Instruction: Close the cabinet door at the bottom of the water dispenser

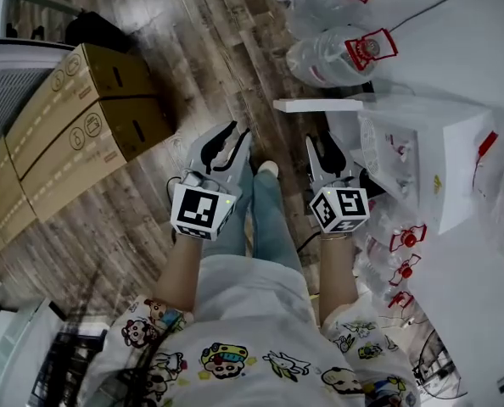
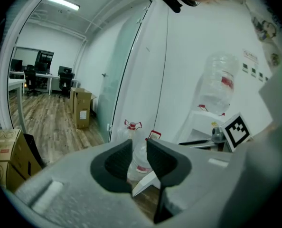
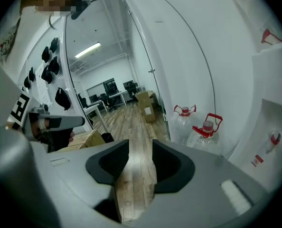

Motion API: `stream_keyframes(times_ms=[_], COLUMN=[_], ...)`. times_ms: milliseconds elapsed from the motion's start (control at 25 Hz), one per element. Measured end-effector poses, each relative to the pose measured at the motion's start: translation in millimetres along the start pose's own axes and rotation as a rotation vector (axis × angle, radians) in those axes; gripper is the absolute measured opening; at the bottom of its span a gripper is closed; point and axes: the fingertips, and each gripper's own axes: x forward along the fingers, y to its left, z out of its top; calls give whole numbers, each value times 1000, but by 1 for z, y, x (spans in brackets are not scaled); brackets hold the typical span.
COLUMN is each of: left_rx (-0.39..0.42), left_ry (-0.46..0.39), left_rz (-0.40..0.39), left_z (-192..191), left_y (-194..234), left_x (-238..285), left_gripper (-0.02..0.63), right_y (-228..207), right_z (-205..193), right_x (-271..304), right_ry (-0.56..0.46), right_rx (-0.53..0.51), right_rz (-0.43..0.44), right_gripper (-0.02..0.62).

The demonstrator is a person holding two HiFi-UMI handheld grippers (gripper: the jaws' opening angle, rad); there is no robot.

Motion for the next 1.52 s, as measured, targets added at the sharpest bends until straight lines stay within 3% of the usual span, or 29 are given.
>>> stream_keyframes(times_ms=[440,1040,1240,1520], left_rx=[-62,-102,-83,-63], left_ry=[41,120,155,187], left_rz=[-5,-10,-27,-44], left_z=[-65,-134,-149,-167], left_y=[22,55,56,58], left_x=[42,92,104,115], left_gripper=[87,87,87,87], right_y=[-39,-93,-112,-131], right_z=[-80,-174,-198,-230], right_x=[71,135,146,163], right_ry=[113,271,333,400], right_rx=[51,206,277,400], right_rz=[-72,-312,-427,-507], right_gripper=[154,206,238,291])
